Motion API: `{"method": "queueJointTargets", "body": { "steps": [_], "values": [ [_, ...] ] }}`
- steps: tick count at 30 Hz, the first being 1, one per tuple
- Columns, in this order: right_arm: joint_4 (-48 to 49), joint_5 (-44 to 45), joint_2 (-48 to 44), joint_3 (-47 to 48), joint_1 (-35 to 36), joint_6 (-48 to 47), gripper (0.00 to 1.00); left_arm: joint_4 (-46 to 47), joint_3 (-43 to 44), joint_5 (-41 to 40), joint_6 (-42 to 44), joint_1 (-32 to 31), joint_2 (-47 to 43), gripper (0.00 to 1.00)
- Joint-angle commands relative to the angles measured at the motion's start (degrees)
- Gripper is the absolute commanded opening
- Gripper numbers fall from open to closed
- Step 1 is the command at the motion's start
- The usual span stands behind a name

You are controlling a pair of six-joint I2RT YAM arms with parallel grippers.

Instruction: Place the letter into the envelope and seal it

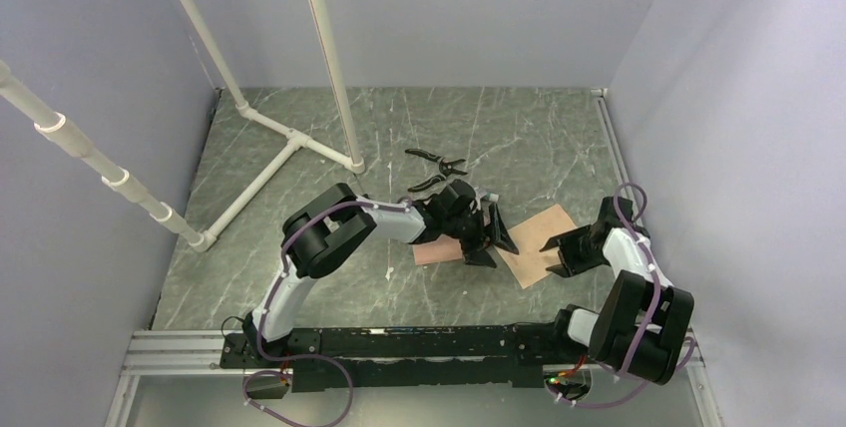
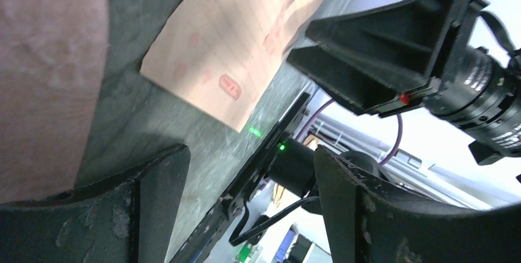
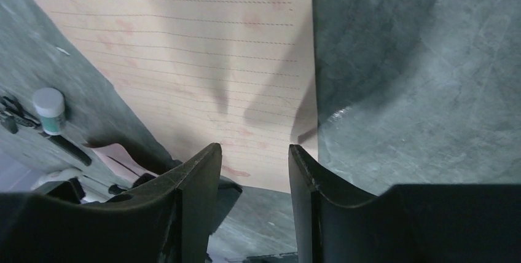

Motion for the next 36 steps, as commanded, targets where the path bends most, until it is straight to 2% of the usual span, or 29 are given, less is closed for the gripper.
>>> {"method": "queueJointTargets", "body": {
  "steps": [1, 8, 15, 18, 25, 27, 29, 30, 33, 36],
  "values": [
    [-1.4, -2.0, 1.5, -0.8, -0.1, -2.3, 0.49, 5.8, -0.6, -6.1, -3.4, -0.7, 4.3, 0.81],
    [-4.2, -4.9, 4.4, -0.8, -0.1, -6.6, 0.49, 6.0, -1.3, -10.5, -0.1, -1.3, 4.5, 0.79],
    [-4.1, -6.5, 4.8, -1.5, -0.1, -6.3, 0.50, 13.2, -3.6, -13.0, 0.6, -2.6, 5.6, 0.79],
    [-4.3, -5.7, 5.0, -1.3, -0.1, -6.5, 0.50, 15.8, -4.7, -14.0, 0.0, -2.7, 4.9, 0.70],
    [-3.5, -5.3, 4.7, -2.3, -0.1, -6.9, 0.49, 16.0, -3.2, -13.4, -0.7, -2.9, 5.4, 0.39],
    [-3.1, -5.5, 4.7, -2.5, -0.1, -7.4, 0.49, 15.3, -2.6, -13.3, 0.0, -3.1, 5.6, 0.27],
    [-3.7, -5.3, 4.2, -1.7, -0.1, -8.1, 0.48, 13.6, -1.6, -13.1, 0.9, -3.0, 5.5, 0.07],
    [-4.2, -5.2, 3.5, -0.9, -0.1, -8.7, 0.48, 12.4, -1.0, -13.1, 2.5, -3.0, 5.1, 0.03],
    [-6.2, -5.1, 0.0, 2.8, -0.1, -9.7, 0.49, 7.5, 0.8, -13.8, 9.0, -3.0, 1.7, 0.02],
    [-7.7, -6.9, -3.1, 8.7, -0.1, -11.1, 0.54, -0.3, 4.9, -14.9, 19.0, -2.9, -3.6, 0.02]
  ]
}}
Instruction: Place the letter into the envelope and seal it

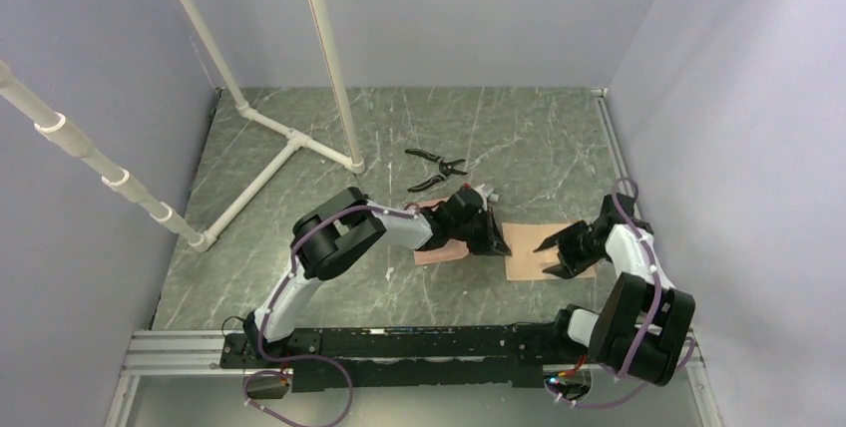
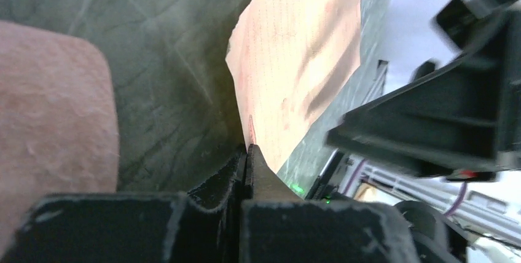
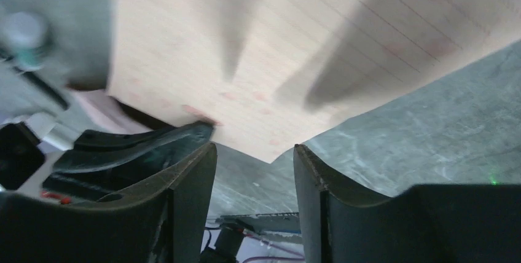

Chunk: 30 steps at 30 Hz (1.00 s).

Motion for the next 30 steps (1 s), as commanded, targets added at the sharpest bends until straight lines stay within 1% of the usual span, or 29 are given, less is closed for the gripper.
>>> {"method": "queueJointTargets", "body": {
  "steps": [1, 2, 5, 6, 8, 10, 12, 14, 15, 16, 18, 20, 21, 22, 23, 24, 26, 28, 30],
  "values": [
    [-2.1, -1.9, -4.8, 10.4, -0.1, -4.3, 0.55, -13.9, 6.6, -2.7, 17.3, -0.2, -9.3, 0.02],
    [-2.6, -2.8, -4.9, 12.9, -0.1, -5.9, 0.56, -17.0, 8.3, -2.5, 20.8, 0.0, -10.8, 0.02],
    [-2.7, -6.4, -5.9, 20.0, -0.1, -11.4, 0.63, -25.2, 12.5, -0.6, 30.1, 1.2, -15.6, 0.02],
    [-2.2, -7.7, -6.4, 21.7, -0.1, -12.9, 0.66, -27.5, 13.7, 0.8, 32.7, 1.9, -17.1, 0.03],
    [1.0, -12.0, -7.6, 24.4, -0.1, -14.9, 0.71, -31.7, 16.9, 6.6, 38.8, 4.2, -19.4, 0.02],
    [3.0, -15.6, -7.7, 27.6, -0.1, -14.9, 0.73, -40.2, 23.9, 14.5, 46.9, 7.0, -19.6, 0.02],
    [4.4, -18.4, -6.0, 33.1, -0.1, -14.1, 0.75, -51.2, 34.3, 18.9, 56.3, 8.3, -18.4, 0.02],
    [9.3, -23.2, -5.2, 35.7, -0.1, -11.1, 0.78, -60.8, 42.2, 17.9, 65.3, 8.4, -17.9, 0.03],
    [12.0, -25.4, -5.4, 36.7, -0.1, -10.3, 0.81, -64.3, 44.4, 17.0, 70.6, 8.6, -18.2, 0.02],
    [14.4, -26.5, -5.8, 37.4, -0.1, -9.4, 0.84, -67.0, 45.9, 16.5, 73.5, 8.7, -18.7, 0.02],
    [18.3, -29.8, -6.3, 38.4, 0.3, -10.5, 0.89, -70.8, 46.4, 16.1, 78.2, 9.6, -20.4, 0.02],
    [22.3, -35.5, -6.5, 39.6, 3.1, -14.5, 0.92, -74.1, 47.1, 16.2, 81.7, 10.6, -22.2, 0.02],
    [23.5, -35.9, -7.2, 40.2, 5.4, -16.3, 0.94, -77.1, 48.3, 16.3, 83.7, 11.0, -22.8, 0.02],
    [25.9, -35.1, -8.3, 40.1, 7.4, -17.5, 0.98, -79.6, 50.0, 16.1, 85.8, 11.4, -23.0, 0.02],
    [29.6, -34.5, -10.2, 38.8, 9.1, -17.8, 0.99, -81.2, 52.4, 15.2, 87.4, 11.8, -23.0, 0.03],
    [32.4, -34.4, -10.8, 38.2, 9.4, -18.2, 0.99, -83.1, 53.8, 14.8, 88.1, 11.9, -22.7, 0.03],
    [35.1, -36.9, -11.3, 38.2, 9.7, -19.9, 0.99, -85.8, 57.3, 14.2, 90.1, 12.4, -22.1, 0.02],
    [32.7, -41.3, -9.7, 40.1, 10.0, -24.2, 0.99, -87.7, 59.7, 13.5, 92.1, 12.7, -21.8, 0.02],
    [26.5, -42.8, -8.0, 42.6, 11.2, -31.2, 0.99, -89.3, 60.7, 12.4, 93.3, 13.2, -22.2, 0.02]
  ]
}}
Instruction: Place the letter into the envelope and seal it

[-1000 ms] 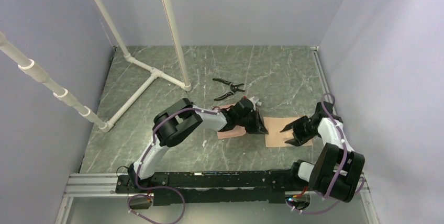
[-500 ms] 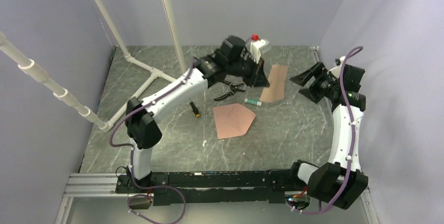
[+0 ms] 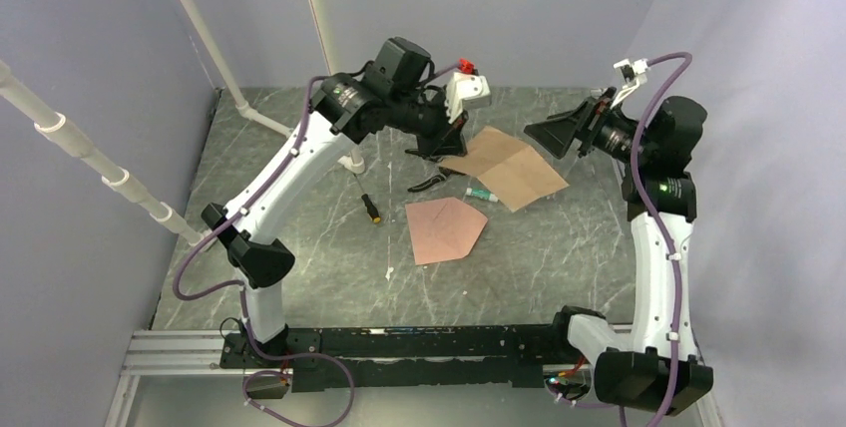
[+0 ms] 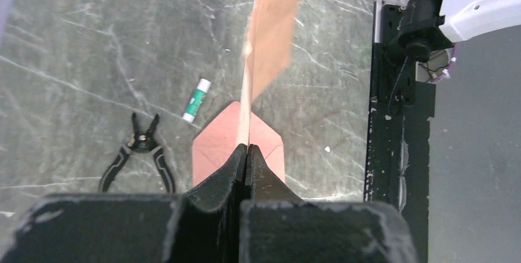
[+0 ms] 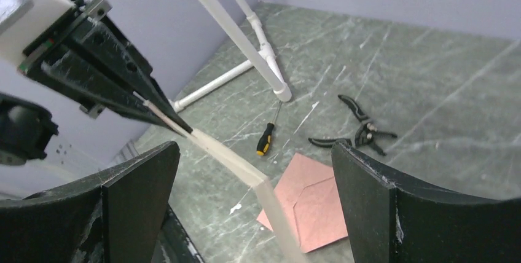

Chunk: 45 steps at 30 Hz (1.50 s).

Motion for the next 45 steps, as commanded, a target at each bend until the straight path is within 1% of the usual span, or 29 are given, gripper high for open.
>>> {"method": "queueJointTargets", "body": {
  "steps": [1, 3, 7, 10, 15, 18, 19, 21, 23, 24, 28, 29, 32, 33, 34, 35, 36, 37, 38, 39, 40, 41, 43, 45],
  "values": [
    [-3.0, -6.7, 2.6, 5.3, 2.4, -15.1, 0.99, -7.0, 4.6, -1.7, 7.4, 1.1, -1.5, 0.02],
    [-7.6, -8.1, 3.8, 7.0, 5.3, -20.8, 0.99, -8.1, 5.0, -2.0, 7.9, 1.5, -2.2, 0.03],
    [-13.0, -11.9, 5.1, 8.4, 9.1, -23.4, 0.99, -8.5, 5.0, -4.3, 7.4, 1.7, -2.8, 0.02],
    [-13.1, -11.6, 3.9, 6.2, 10.2, -23.9, 0.99, -9.0, 5.1, -6.4, 7.5, 1.7, -2.4, 0.02],
    [-15.6, -5.2, 4.0, 3.7, 11.0, -27.3, 0.98, -8.2, 5.3, -6.1, 7.2, 1.8, -2.8, 0.02],
    [-17.5, -0.9, 5.5, 3.5, 11.2, -29.6, 0.94, -6.5, 5.3, -4.9, 7.0, 1.7, -3.2, 0.02],
    [-18.2, 0.1, 5.8, 3.4, 11.3, -30.4, 0.91, -6.1, 5.4, -4.9, 6.8, 1.7, -3.3, 0.03],
    [-18.9, 2.0, 6.2, 3.0, 11.5, -31.5, 0.83, -6.0, 5.7, -5.1, 6.6, 1.7, -3.4, 0.03],
    [-19.5, 1.9, 6.3, 2.6, 11.5, -31.7, 0.73, -5.8, 5.4, -6.1, 6.4, 1.7, -3.7, 0.03],
    [-19.7, 1.1, 6.2, 2.5, 12.7, -31.7, 0.67, -5.6, 5.1, -6.7, 6.3, 1.7, -3.9, 0.03],
    [-19.5, -1.0, 5.0, 2.1, 13.3, -31.3, 0.37, -4.4, 4.6, -9.3, 5.0, 1.7, -4.4, 0.02],
    [-19.7, -0.5, 4.8, 2.1, 13.5, -31.4, 0.31, -4.1, 4.6, -9.3, 4.6, 1.7, -4.6, 0.02],
    [-19.3, 1.8, 4.9, 2.6, 13.8, -31.0, 0.07, -3.5, 5.5, -7.6, 3.6, 1.7, -4.9, 0.02],
    [-18.7, 3.1, 4.8, 3.0, 13.8, -30.4, 0.00, -3.7, 6.1, -6.9, 3.3, 1.7, -4.9, 0.02],
    [-17.8, 4.9, 4.8, 3.4, 13.8, -29.8, 0.00, -3.9, 6.7, -6.5, 2.9, 1.7, -4.9, 0.04],
    [-16.8, 6.8, 4.6, 3.9, 13.8, -29.1, 0.00, -4.2, 7.7, -6.8, 2.3, 1.7, -4.9, 0.14],
    [-15.4, 8.9, 4.3, 4.3, 13.8, -28.4, 0.00, -4.5, 9.0, -8.1, 1.3, 1.7, -4.9, 0.29],
    [-14.5, 10.7, 4.2, 5.1, 13.8, -28.0, 0.00, -4.9, 10.4, -9.3, 0.5, 1.8, -4.9, 0.55],
    [-13.7, 12.7, 4.2, 6.0, 13.8, -27.6, 0.00, -4.8, 11.3, -10.3, 0.0, 1.7, -5.5, 0.70],
    [-12.6, 13.6, 3.9, 7.0, 13.8, -27.1, 0.00, -3.9, 11.2, -11.2, -0.6, 1.7, -6.7, 0.80],
    [-11.3, 14.2, 3.5, 7.5, 13.8, -26.6, 0.00, -1.8, 9.5, -11.7, -1.3, 1.7, -8.7, 0.87],
    [-9.5, 14.7, 3.2, 7.7, 13.8, -25.8, 0.00, 1.4, 6.6, -11.8, -2.2, 1.7, -11.3, 0.92],
    [-5.8, 15.0, 2.1, 7.8, 13.8, -24.6, 0.00, 9.8, -3.1, -10.9, -4.0, 1.7, -17.5, 0.93],
    [-2.8, 14.3, 1.1, 8.2, 13.8, -22.2, 0.00, 17.3, -8.7, -11.5, -6.3, 1.8, -21.9, 0.93]
  ]
}}
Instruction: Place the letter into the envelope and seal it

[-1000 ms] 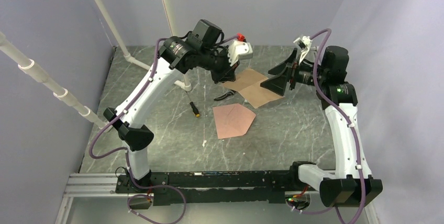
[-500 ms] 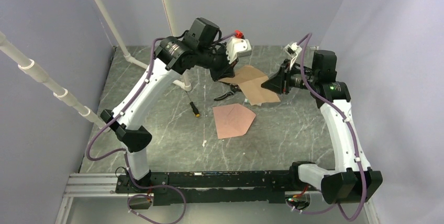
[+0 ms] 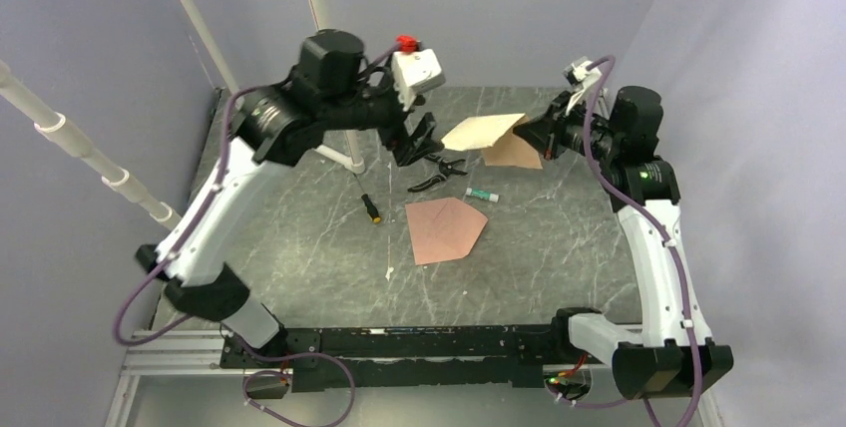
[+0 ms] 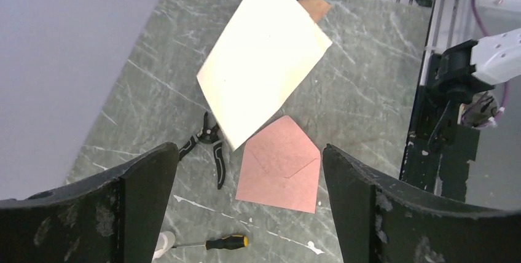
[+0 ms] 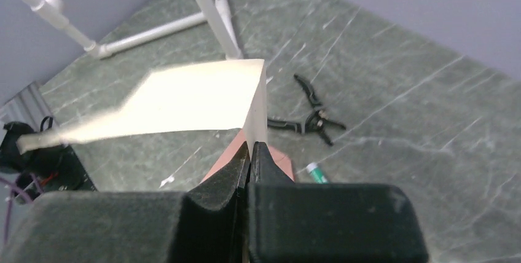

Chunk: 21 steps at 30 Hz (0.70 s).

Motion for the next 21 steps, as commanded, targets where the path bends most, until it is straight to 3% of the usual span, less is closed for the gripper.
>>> {"method": "queueJointTargets", "body": {
  "steps": [1, 7, 14, 18, 21],
  "values": [
    [11.9, 0.8, -3.8, 3.7, 0.2, 4.7, 0.00, 17.5, -9.4, -1.4, -6.0, 0.1, -11.5, 0.93],
    [15.2, -10.5, -4.6, 5.9, 0.2, 8.2, 0.00, 20.0, -10.3, 1.0, -9.8, 0.1, -10.9, 0.93],
    [15.4, -26.2, -5.1, 7.4, 0.2, 10.5, 0.00, 12.0, -5.3, 6.3, -8.7, 0.4, -3.4, 0.93],
    [16.3, -31.7, -5.7, 7.6, 0.2, 11.8, 0.00, 4.7, -1.4, 18.5, -8.3, 2.9, -1.8, 0.93],
    [16.6, -32.8, -6.0, 6.1, 0.2, 11.7, 0.00, 6.0, -5.6, 28.3, -9.7, 6.3, -3.5, 0.88]
  ]
}}
